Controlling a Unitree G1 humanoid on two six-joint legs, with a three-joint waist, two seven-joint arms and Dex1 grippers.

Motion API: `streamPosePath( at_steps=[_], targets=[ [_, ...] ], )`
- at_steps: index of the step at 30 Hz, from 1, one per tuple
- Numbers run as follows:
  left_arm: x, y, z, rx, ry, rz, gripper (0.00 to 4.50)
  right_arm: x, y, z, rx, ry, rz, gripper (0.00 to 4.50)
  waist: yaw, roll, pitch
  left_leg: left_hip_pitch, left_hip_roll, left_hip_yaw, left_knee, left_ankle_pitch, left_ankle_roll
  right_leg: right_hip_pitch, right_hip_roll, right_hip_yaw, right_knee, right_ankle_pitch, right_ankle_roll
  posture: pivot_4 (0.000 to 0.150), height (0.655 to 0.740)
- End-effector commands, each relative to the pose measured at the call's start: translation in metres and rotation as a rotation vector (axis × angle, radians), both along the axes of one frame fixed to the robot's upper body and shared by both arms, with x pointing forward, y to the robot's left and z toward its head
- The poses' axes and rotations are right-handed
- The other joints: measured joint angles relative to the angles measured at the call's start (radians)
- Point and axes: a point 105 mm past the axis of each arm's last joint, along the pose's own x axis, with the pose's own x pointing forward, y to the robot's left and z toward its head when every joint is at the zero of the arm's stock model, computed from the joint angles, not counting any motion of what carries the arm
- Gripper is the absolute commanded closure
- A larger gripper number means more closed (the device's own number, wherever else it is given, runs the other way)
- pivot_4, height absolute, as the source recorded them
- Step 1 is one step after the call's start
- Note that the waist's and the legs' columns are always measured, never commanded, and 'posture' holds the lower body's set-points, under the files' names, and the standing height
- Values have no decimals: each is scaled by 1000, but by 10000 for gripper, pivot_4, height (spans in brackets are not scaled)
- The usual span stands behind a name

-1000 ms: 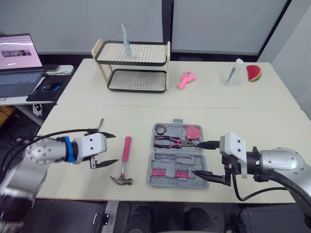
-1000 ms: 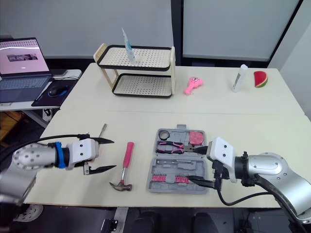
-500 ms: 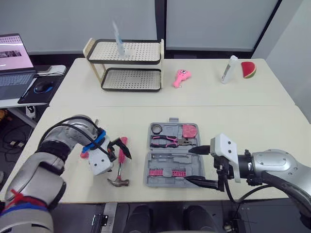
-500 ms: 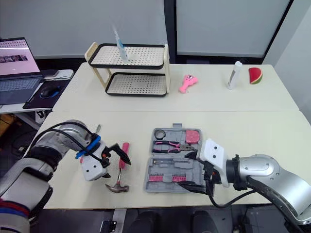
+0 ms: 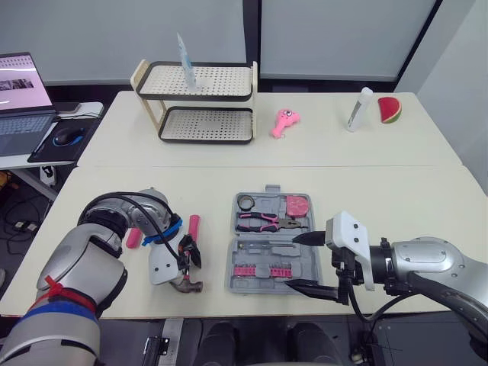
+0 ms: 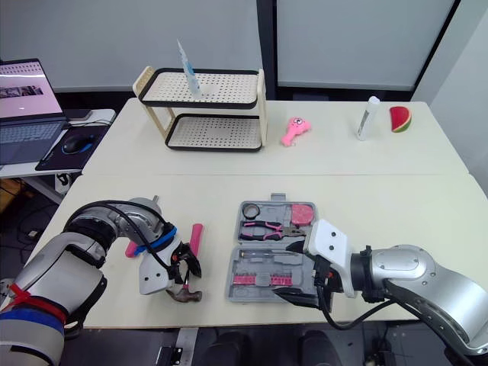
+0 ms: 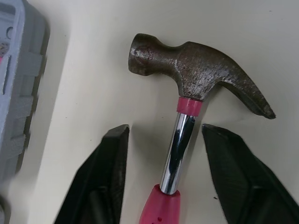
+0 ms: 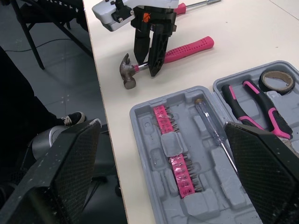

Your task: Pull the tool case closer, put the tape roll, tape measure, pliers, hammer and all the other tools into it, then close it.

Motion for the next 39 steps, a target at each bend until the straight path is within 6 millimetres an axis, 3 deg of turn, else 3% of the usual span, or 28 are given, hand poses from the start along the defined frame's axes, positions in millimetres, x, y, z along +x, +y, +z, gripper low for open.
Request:
streamPosePath(
  at_steps=[1, 4, 6, 19, 25, 30, 35, 39],
  targets=[
    [-4, 4, -4, 0, 7, -3, 32832, -2, 2, 9, 6, -42, 20, 0, 2, 0, 0, 0, 0, 0, 0, 0, 0, 0, 0, 0, 0, 0, 0, 1500, 7356],
    [-4, 12, 0, -3, -7, 0, 41657, 0, 2, 10, 8, -48, 22, 0, 1, 0, 0, 0, 0, 0, 0, 0, 0, 0, 0, 0, 0, 0, 0, 1500, 7356],
    [-3, 17, 5, -10, -24, 12, 44781, 0, 2, 10, 10, -49, 23, 0, 0, 0, 0, 0, 0, 0, 0, 0, -1, 0, 0, 0, 0, 0, 0, 1500, 7356],
    [-3, 72, 64, -176, -205, 290, 44799, 1, 4, 8, 30, -51, 32, 0, -5, -3, 1, -2, 1, 0, 0, 1, -2, -3, 1, 0, 1, 0, 0, 1500, 7356],
    [17, 48, 89, -427, -228, 616, 44799, 3, 7, 5, 32, -53, 41, 0, -4, -3, 1, -2, 1, -1, 1, 1, -2, -3, 0, 0, 4, 0, 0, 1500, 7356],
    [23, 37, 103, -530, -233, 810, 44799, 5, 9, 1, 12, -56, 44, 0, -8, -3, 1, -2, 2, -1, 2, 1, -1, -4, 1, 1, 6, 0, 0, 1500, 7356],
    [12, 30, 97, -539, -221, 979, 44799, 5, 12, -1, 10, -58, 50, 0, -21, -3, 1, -1, 2, 0, 2, 1, -1, -5, 2, 3, 8, 0, 0, 1500, 7356],
    [-2, 32, 83, -546, -62, 1328, 44799, 7, 13, -2, 7, -63, 48, 0, -27, -3, 2, -2, 3, 0, 1, -1, 1, -6, 3, 4, 8, 0, 0, 1500, 7356]
  ],
)
